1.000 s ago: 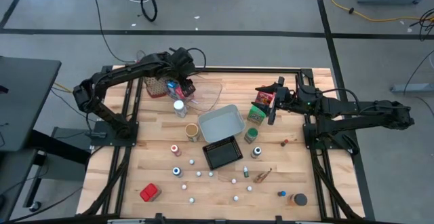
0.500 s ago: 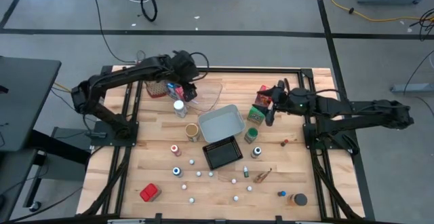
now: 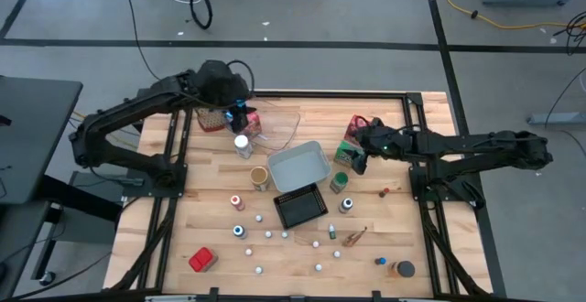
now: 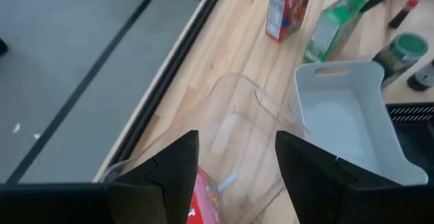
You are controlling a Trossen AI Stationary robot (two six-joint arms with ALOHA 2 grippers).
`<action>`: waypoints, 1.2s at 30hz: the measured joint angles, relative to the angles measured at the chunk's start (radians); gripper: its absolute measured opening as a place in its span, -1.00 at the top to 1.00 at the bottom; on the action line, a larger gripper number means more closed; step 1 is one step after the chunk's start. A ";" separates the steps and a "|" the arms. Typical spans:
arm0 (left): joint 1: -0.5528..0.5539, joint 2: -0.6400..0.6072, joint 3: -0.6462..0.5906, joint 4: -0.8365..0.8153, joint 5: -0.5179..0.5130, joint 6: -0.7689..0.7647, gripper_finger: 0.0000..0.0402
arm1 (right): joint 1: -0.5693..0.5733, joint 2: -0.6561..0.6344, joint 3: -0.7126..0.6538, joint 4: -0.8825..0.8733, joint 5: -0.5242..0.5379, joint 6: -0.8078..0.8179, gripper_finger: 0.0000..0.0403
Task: Pick & Place Kitchen Items
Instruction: Put the green cereal box into the transparent bin
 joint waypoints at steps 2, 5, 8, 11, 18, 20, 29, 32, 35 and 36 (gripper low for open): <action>0.000 -0.016 0.000 0.019 0.001 -0.003 -0.03 | 0.000 0.007 0.000 -0.021 0.007 0.024 -0.44; 0.000 -0.030 0.000 0.035 0.000 -0.003 -0.03 | 0.000 0.017 0.000 -0.035 -0.002 0.047 -0.44; 0.000 -0.037 0.000 0.040 0.002 -0.001 -0.03 | 0.001 0.028 0.000 -0.034 -0.014 0.063 -0.44; 0.000 -0.036 0.000 0.037 0.002 -0.003 -0.03 | 0.000 0.031 0.000 -0.034 -0.016 0.064 -0.44; 0.000 -0.036 0.000 0.038 0.002 -0.003 -0.03 | 0.001 0.032 0.000 -0.068 -0.019 0.063 -0.41; 0.000 -0.036 0.000 0.038 0.001 -0.003 -0.03 | 0.001 0.032 0.000 -0.084 -0.018 0.064 -0.37; 0.000 -0.036 0.000 0.038 0.002 -0.003 -0.03 | 0.001 0.032 0.000 -0.096 -0.037 0.064 0.00; 0.000 -0.036 0.000 0.038 0.002 -0.003 -0.03 | 0.001 0.032 0.000 -0.095 -0.054 0.064 0.16; 0.000 -0.036 0.000 0.038 0.002 -0.004 -0.03 | 0.001 0.032 0.000 -0.094 -0.072 0.064 0.31; 0.000 -0.036 0.000 0.038 0.002 -0.008 -0.03 | 0.001 0.032 0.000 -0.093 -0.072 0.064 0.36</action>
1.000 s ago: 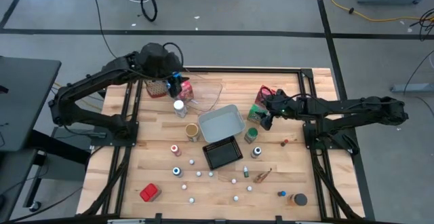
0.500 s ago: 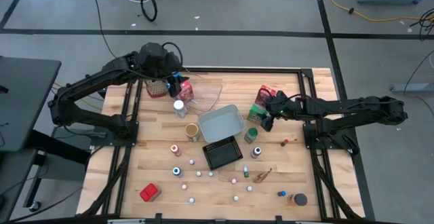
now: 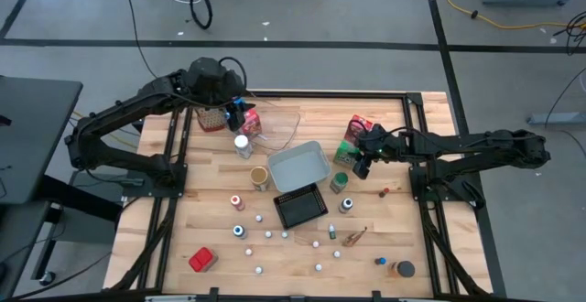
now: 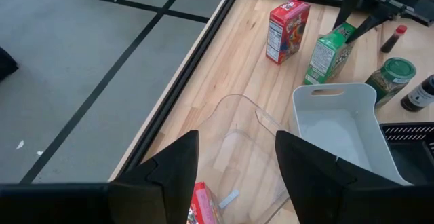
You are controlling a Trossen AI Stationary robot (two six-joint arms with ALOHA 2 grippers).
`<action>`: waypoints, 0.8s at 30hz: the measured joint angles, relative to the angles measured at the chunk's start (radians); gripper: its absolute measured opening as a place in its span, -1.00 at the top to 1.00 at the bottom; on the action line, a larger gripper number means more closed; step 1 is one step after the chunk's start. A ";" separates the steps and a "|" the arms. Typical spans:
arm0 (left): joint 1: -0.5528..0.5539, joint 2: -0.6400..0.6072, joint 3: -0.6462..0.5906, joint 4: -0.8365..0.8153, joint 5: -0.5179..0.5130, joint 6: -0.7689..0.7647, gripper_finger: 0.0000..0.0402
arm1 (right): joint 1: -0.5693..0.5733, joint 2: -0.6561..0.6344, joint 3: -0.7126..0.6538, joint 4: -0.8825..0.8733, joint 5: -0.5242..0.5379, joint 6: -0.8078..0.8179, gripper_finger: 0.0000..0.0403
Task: Pick & Place Kitchen Items
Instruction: Put the green cereal box into the transparent bin
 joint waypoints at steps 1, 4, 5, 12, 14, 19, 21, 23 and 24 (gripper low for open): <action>0.000 0.000 0.000 0.000 0.000 -0.001 -0.03 | 0.000 0.000 0.000 0.003 -0.002 0.000 0.39; 0.000 0.000 0.000 0.000 0.000 -0.001 -0.03 | 0.000 -0.007 0.000 0.025 -0.002 -0.021 0.46; 0.000 0.000 0.000 0.000 0.000 -0.001 -0.03 | 0.000 -0.010 0.000 0.038 -0.002 -0.031 0.47; 0.000 0.000 0.000 0.000 0.000 -0.003 -0.03 | 0.000 -0.020 0.068 0.064 0.001 -0.112 0.45; 0.000 0.000 0.000 0.000 0.000 -0.003 -0.03 | 0.000 -0.020 0.107 0.061 0.004 -0.142 0.46; 0.000 0.000 0.000 -0.008 0.000 -0.003 -0.03 | 0.000 -0.018 0.215 0.019 0.004 -0.209 0.47; 0.000 0.001 -0.001 -0.011 -0.005 -0.022 -0.03 | 0.000 -0.015 0.246 -0.006 0.010 -0.231 0.47; 0.000 0.001 -0.001 -0.009 -0.007 -0.057 -0.03 | 0.000 -0.015 0.269 -0.015 0.019 -0.254 0.46; 0.000 0.001 -0.001 -0.007 -0.008 -0.065 -0.03 | 0.000 -0.014 0.278 -0.014 0.019 -0.266 0.46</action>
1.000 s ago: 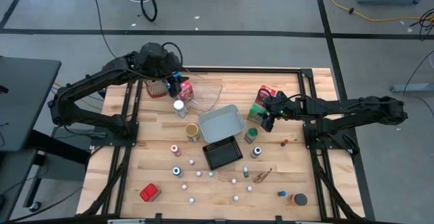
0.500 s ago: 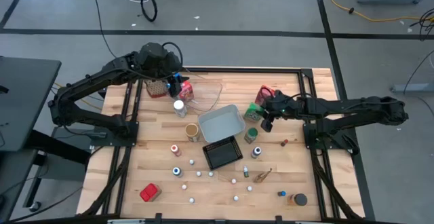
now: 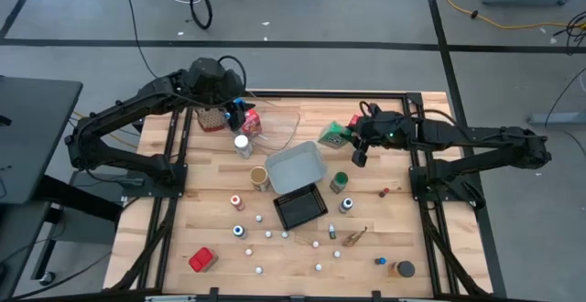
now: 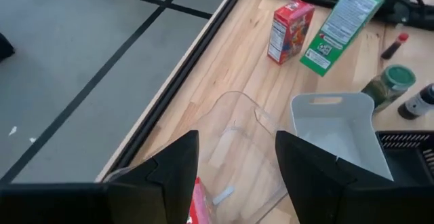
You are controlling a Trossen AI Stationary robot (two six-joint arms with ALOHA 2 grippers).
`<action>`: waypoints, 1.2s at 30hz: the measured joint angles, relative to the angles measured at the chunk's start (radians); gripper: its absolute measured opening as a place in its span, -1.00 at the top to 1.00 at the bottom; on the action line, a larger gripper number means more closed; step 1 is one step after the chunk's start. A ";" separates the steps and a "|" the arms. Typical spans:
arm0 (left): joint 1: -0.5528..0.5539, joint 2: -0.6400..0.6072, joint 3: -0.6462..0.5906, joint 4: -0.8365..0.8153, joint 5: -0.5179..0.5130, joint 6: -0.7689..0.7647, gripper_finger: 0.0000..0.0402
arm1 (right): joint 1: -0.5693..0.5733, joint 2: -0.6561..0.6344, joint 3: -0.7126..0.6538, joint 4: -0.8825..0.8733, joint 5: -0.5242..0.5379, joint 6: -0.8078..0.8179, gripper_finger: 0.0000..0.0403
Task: Pick & Place Kitchen Items
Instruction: Put the green cereal box into the transparent bin
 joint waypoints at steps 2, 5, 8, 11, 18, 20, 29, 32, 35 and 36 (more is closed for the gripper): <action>0.000 0.002 0.000 0.000 0.001 0.017 -0.03 | 0.000 0.001 0.012 -0.002 -0.009 -0.020 0.46; 0.000 0.013 0.000 -0.001 0.056 0.081 -0.03 | 0.000 0.016 0.016 0.041 -0.020 -0.034 0.46; -0.005 0.032 0.000 0.015 0.151 0.163 -0.03 | 0.000 0.043 0.016 0.086 -0.067 -0.067 0.46; -0.011 0.066 0.000 0.040 0.209 0.179 -0.03 | 0.000 0.084 0.016 0.146 -0.106 -0.116 0.46; -0.041 0.156 0.000 0.143 0.233 0.178 -0.03 | -0.009 0.154 0.016 0.228 -0.122 -0.180 0.44; -0.059 0.179 0.000 0.186 0.235 0.184 -0.03 | -0.011 0.176 0.016 0.236 -0.122 -0.181 0.44; -0.129 0.247 0.000 0.280 0.207 0.223 -0.03 | -0.024 0.260 0.035 0.341 -0.175 -0.209 0.44; -0.136 0.247 0.000 0.287 0.184 0.223 -0.03 | -0.038 0.286 0.119 0.283 -0.165 -0.214 0.44; -0.140 0.242 0.000 0.304 0.181 0.222 -0.03 | -0.054 0.316 0.200 0.247 -0.170 -0.233 0.44; -0.142 0.240 0.000 0.308 0.182 0.226 -0.03 | -0.059 0.326 0.220 0.244 -0.179 -0.233 0.44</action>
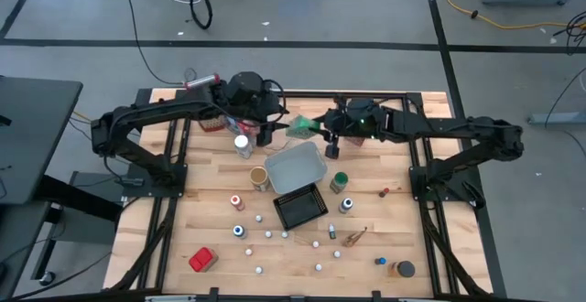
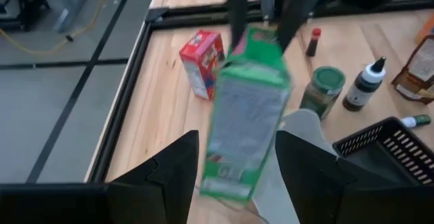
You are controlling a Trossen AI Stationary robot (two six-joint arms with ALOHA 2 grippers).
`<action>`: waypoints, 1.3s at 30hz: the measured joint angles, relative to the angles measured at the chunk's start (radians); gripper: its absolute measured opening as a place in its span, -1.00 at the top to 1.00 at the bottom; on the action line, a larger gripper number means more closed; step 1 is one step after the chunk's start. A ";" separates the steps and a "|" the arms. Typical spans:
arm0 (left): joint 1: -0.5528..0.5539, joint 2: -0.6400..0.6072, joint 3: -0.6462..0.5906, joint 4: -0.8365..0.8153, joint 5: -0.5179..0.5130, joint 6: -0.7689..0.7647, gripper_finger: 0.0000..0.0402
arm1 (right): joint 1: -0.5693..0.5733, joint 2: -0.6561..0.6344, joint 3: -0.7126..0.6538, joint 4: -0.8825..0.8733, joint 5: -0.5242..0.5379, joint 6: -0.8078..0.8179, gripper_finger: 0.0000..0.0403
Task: Pick & Place Kitchen Items
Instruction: Put the green cereal box into the transparent bin
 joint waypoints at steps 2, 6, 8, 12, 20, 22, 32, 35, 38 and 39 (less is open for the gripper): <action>0.000 0.001 0.000 -0.006 -0.006 0.001 -0.03 | -0.007 0.017 0.033 -0.019 -0.019 -0.002 0.44; -0.002 0.001 0.000 -0.010 -0.048 0.018 -0.04 | -0.020 0.056 0.084 -0.052 -0.029 -0.024 0.44; -0.002 0.001 0.000 -0.011 -0.066 0.027 -0.09 | -0.021 0.078 0.107 -0.071 -0.030 -0.026 0.44; -0.002 0.002 0.000 -0.027 -0.062 0.030 -0.24 | -0.021 0.118 0.140 -0.098 -0.045 -0.030 0.44; -0.030 0.005 0.000 -0.020 -0.063 0.071 -0.49 | -0.020 0.164 0.166 -0.091 -0.056 -0.045 0.44; -0.035 0.005 0.000 -0.021 -0.070 0.083 -0.50 | -0.020 0.164 0.166 -0.082 -0.084 -0.056 0.44; -0.034 0.005 0.000 -0.042 -0.052 0.080 -0.49 | -0.020 0.166 0.168 -0.028 -0.130 -0.077 0.44; -0.035 0.005 0.000 -0.027 -0.042 0.079 -0.49 | -0.020 0.166 0.168 -0.018 -0.130 -0.077 0.44; -0.037 0.006 0.000 -0.015 -0.043 0.079 -0.47 | -0.020 0.166 0.168 -0.014 -0.130 -0.077 0.44; -0.037 0.006 0.000 -0.012 -0.042 0.079 -0.44 | -0.020 0.166 0.168 -0.011 -0.130 -0.077 0.44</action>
